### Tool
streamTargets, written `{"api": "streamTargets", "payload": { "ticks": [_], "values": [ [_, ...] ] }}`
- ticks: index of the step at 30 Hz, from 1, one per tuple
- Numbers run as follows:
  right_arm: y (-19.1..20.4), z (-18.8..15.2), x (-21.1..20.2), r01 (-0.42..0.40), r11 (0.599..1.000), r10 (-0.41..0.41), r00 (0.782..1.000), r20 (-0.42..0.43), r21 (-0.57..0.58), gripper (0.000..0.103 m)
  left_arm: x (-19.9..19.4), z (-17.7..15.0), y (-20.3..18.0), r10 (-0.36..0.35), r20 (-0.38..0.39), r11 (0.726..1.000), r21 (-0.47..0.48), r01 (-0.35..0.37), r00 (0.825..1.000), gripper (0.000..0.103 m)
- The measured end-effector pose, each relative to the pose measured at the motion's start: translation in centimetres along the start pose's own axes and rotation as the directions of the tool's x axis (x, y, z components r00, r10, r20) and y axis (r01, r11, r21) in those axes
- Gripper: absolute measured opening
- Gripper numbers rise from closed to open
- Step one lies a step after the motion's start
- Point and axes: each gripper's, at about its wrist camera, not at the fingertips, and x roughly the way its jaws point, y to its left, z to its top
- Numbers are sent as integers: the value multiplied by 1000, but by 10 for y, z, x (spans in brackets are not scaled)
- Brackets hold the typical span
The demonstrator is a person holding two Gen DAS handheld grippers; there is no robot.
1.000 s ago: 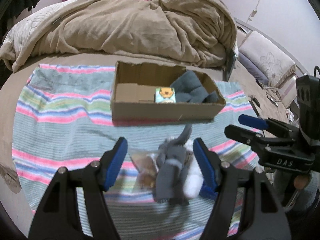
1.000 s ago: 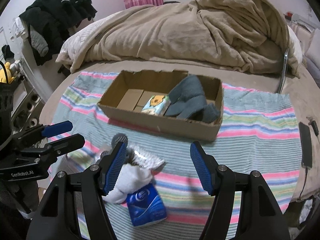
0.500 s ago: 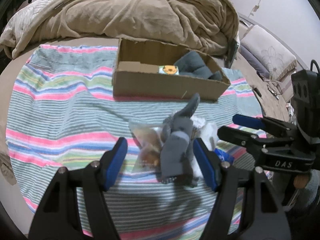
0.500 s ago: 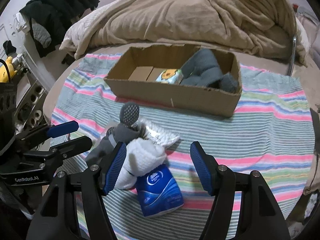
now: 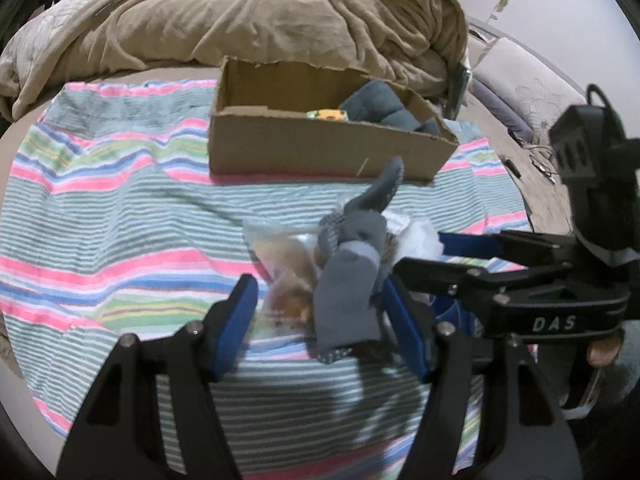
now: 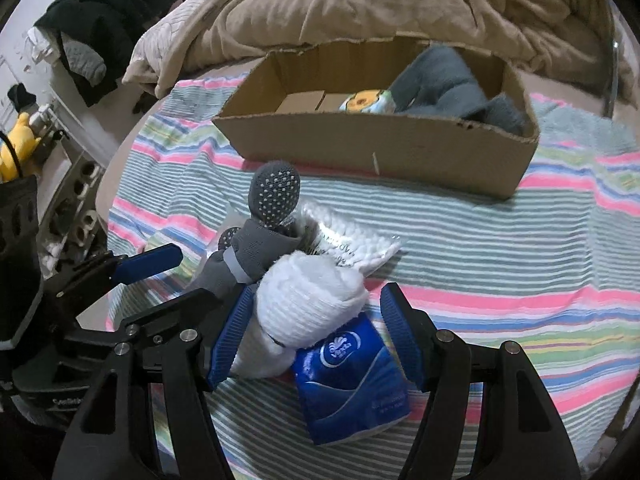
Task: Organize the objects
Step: 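Grasp the grey sock with the left gripper while the right grasps the white sock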
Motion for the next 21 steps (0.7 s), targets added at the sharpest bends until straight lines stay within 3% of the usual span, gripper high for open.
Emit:
{"api": "streamTargets", "payload": {
  "ticks": [6, 9, 11, 21],
  "values": [
    [-12, 0, 7, -81, 995, 83, 996, -23, 53, 65, 10, 0, -5, -8, -4, 999, 34, 8, 1000, 49],
    [-13, 0, 7, -106, 993, 107, 994, -25, 57, 52, 12, -1, -9, 1, 2, 999, 52, -1, 1000, 46],
    [-12, 0, 3, -111, 993, 112, 994, -12, 48, 44, 11, 0, -12, 0, 7, 998, 68, -1, 1000, 35],
    [-17, 0, -18, -95, 995, 94, 995, 32, 35, 40, 17, -1, -25, -4, -12, 994, 112, 6, 1000, 32]
  ]
}}
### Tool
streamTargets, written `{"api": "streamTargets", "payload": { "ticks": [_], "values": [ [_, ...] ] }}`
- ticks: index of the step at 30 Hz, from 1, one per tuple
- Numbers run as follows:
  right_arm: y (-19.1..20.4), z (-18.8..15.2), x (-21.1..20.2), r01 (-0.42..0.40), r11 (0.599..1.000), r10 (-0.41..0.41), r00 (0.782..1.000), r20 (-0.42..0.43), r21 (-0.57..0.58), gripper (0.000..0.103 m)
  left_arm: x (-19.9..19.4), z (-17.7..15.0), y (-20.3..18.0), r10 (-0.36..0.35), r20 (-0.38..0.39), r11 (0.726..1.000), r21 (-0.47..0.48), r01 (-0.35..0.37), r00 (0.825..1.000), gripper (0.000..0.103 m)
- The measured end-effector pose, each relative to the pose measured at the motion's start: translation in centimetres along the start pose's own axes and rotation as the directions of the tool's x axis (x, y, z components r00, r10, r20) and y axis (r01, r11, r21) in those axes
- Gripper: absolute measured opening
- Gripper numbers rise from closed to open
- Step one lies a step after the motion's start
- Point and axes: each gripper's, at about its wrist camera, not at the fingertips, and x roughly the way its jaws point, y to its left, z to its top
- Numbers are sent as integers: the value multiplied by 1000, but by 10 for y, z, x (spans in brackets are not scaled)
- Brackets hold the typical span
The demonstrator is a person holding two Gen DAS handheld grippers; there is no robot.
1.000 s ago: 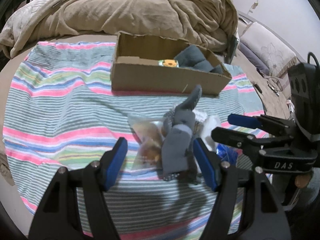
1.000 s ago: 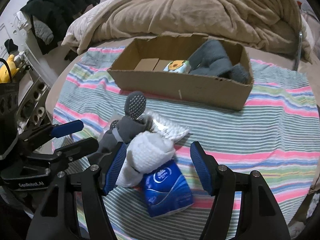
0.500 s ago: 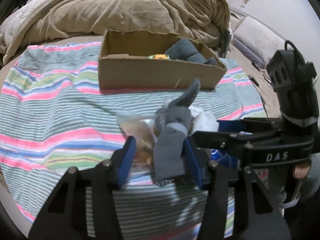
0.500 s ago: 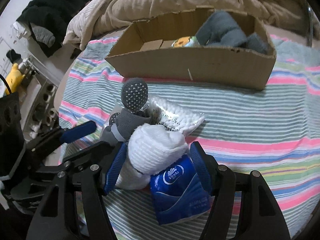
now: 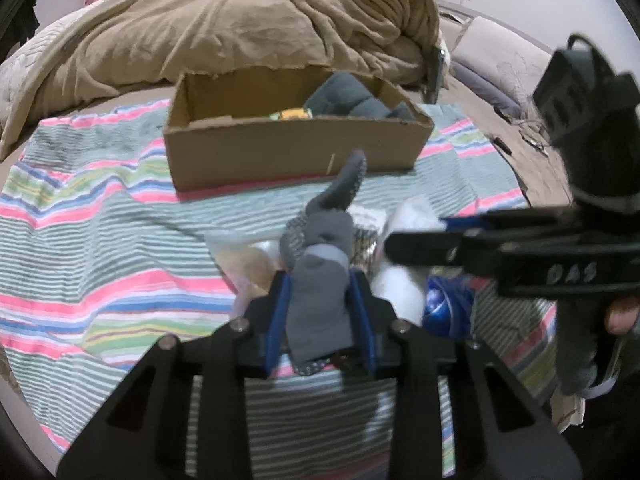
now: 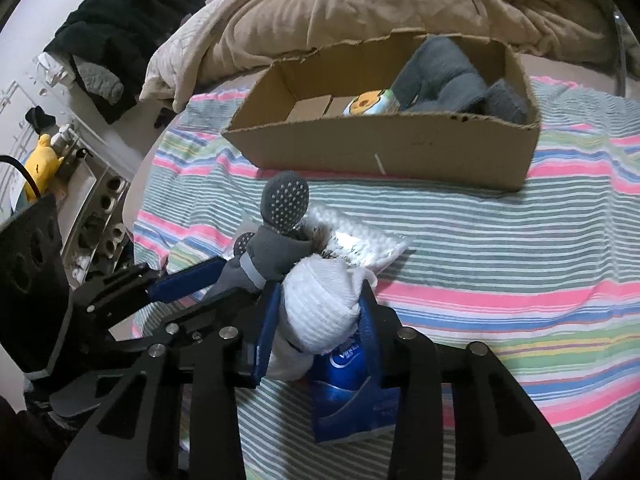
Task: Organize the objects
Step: 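Grasp the grey sock with the left gripper while the right grasps the white sock, then carry the grey sock and white sock over the cardboard box with both grippers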
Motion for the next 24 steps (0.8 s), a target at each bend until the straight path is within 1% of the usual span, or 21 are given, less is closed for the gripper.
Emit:
{"api": "streamTargets", "payload": {
  "ticks": [3, 4, 5, 8, 11, 16, 24],
  "values": [
    [-4, 2, -7, 7, 1000, -7, 1000, 13, 7, 37, 8, -1, 3, -16, -19, 1000, -19, 16, 1000, 32],
    [-5, 2, -9, 10, 1000, -10, 1000, 20, 10, 37, 8, -1, 3, -17, -18, 1000, -20, 17, 1000, 30],
    [-6, 3, -11, 12, 1000, -12, 1000, 25, 13, 37, 7, 0, 3, -20, -17, 1000, -20, 20, 1000, 26],
    [-9, 4, -18, 15, 1000, -15, 999, 36, 17, 37, 4, 1, 6, -36, -12, 999, -39, 35, 999, 23],
    [-8, 7, -23, 18, 1000, -19, 999, 50, 15, 37, -3, 1, 11, -50, 4, 996, -67, 50, 999, 21],
    [-5, 12, -31, 24, 1000, -24, 997, 71, 5, 37, -16, 7, 15, -82, 38, 993, -84, 85, 996, 21],
    [0, 27, -45, 35, 999, -32, 993, 116, -17, 37, -43, 24, 26, -68, 105, 992, -99, 79, 992, 21]
  ]
}}
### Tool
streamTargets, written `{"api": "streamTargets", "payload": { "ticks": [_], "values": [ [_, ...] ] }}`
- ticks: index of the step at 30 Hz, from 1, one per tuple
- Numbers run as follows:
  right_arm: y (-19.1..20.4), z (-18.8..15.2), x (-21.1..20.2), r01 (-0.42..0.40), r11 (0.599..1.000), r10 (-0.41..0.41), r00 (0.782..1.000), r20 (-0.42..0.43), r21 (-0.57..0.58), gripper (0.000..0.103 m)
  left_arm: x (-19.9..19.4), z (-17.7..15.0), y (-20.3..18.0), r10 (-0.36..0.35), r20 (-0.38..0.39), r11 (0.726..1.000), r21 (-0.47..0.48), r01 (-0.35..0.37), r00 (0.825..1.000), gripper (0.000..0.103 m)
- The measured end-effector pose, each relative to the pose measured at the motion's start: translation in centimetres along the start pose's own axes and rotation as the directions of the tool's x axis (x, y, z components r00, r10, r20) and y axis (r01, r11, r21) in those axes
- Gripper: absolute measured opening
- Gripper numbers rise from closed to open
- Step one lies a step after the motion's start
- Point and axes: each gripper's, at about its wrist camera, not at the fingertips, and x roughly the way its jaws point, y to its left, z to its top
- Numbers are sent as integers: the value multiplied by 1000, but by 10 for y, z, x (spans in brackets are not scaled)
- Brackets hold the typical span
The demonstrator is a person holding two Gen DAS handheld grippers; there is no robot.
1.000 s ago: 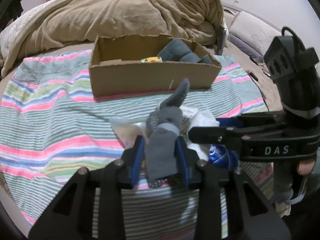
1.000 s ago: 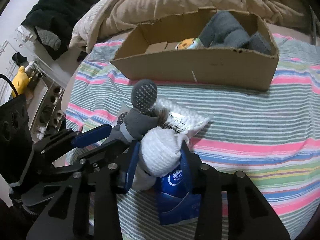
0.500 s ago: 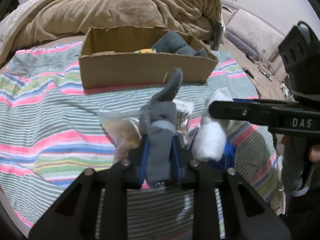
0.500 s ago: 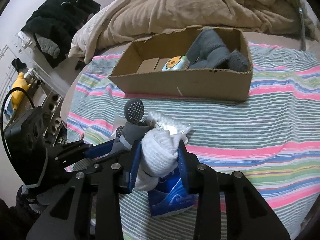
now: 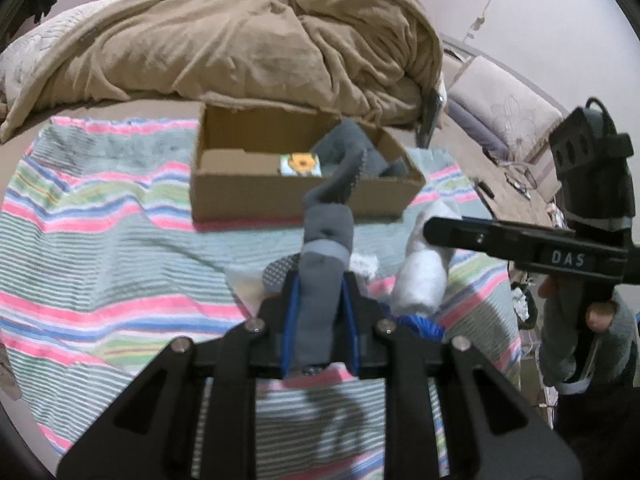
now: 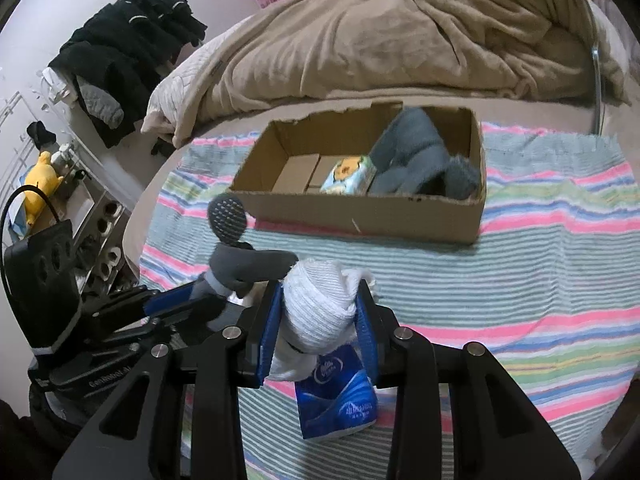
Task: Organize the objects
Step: 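Carry the grey sock and white sock over the cardboard box with both grippers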
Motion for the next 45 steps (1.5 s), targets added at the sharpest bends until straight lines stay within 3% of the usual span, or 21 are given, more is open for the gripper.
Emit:
{"api": "streamTargets", "payload": {
  "ticks": [22, 45],
  "values": [
    [15, 65, 1, 17, 996, -8, 995, 102, -88, 37, -19, 66, 31, 68, 144, 998, 1, -69, 987, 21],
    [14, 112, 64, 32, 990, -21, 996, 84, -140, 37, 45, 105, 59, 78, 125, 997, -31, -75, 989, 21]
  ]
}}
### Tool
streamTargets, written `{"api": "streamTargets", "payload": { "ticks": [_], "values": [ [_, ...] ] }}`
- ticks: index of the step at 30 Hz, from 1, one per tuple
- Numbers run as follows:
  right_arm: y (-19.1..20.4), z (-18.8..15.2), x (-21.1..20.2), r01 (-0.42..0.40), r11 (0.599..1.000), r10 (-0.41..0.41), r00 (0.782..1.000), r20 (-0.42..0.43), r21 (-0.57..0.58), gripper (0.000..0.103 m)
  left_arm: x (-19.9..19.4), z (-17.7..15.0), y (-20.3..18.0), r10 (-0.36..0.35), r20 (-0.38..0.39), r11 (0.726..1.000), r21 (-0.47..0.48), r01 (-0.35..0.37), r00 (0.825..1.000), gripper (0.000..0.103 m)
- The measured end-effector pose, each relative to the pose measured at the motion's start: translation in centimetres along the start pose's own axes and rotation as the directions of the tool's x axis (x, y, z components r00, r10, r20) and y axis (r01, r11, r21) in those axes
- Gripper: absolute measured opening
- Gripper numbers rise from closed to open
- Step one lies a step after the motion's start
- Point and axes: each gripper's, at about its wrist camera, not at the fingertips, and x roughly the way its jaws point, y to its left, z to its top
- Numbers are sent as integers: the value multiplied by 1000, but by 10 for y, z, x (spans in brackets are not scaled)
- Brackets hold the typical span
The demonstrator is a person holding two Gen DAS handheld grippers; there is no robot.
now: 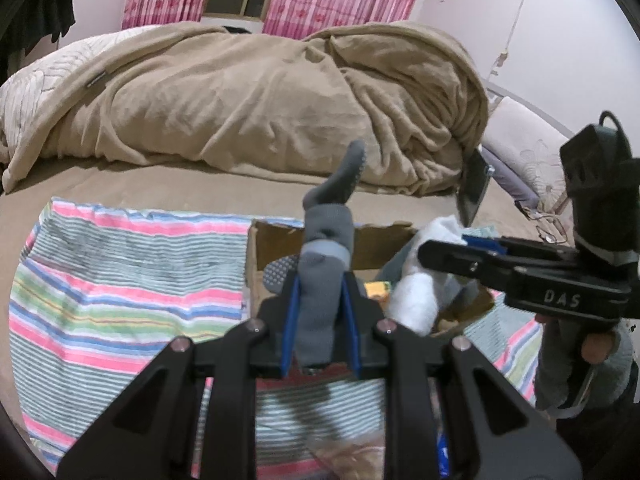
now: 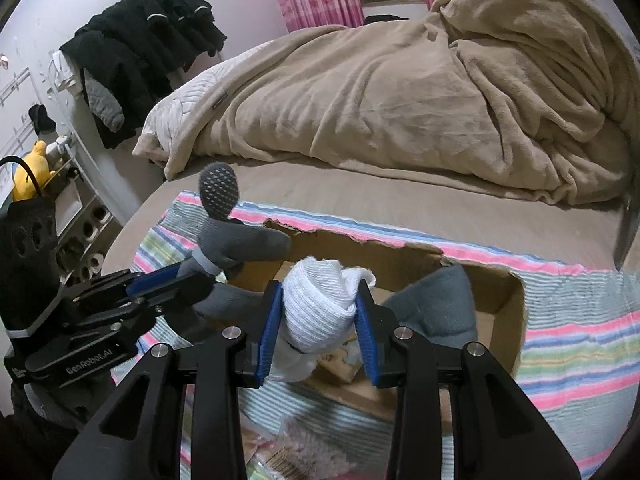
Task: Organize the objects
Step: 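Carry the grey sock and white sock over the cardboard box with both grippers, then lower the socks into the box and open both grippers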
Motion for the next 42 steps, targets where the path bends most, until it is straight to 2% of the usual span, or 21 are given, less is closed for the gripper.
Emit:
{"api": "streamTargets", "payload": {
  "ticks": [14, 20, 28, 31, 35, 40, 42],
  "values": [
    [-4, -3, 46, -36, 999, 37, 998, -56, 8, 37, 43, -13, 25, -2, -86, 998, -55, -3, 996, 23],
    [-5, -6, 66, -48, 999, 48, 995, -83, 13, 37, 46, -12, 21, 8, -97, 999, -40, -12, 995, 30],
    [-5, -10, 86, -52, 998, 55, 990, -129, 28, 39, 33, -19, 18, -14, -98, 1000, -29, 11, 995, 34],
    [-6, -10, 90, -44, 999, 47, 990, -132, 31, 40, 21, -21, 15, -8, -82, 1000, -19, 7, 997, 36],
    [1, -14, 98, -33, 999, 32, 989, -146, -1, 41, 4, -25, 17, 8, -60, 1000, -22, -9, 998, 44],
    [11, -17, 100, -3, 1000, -2, 988, -155, -30, 42, -13, -31, 25, 32, -57, 998, -46, -35, 998, 45],
    [12, -16, 95, 11, 1000, -14, 989, -147, -20, 47, -18, -33, 26, 39, -56, 998, -50, -42, 998, 45]
  ]
}}
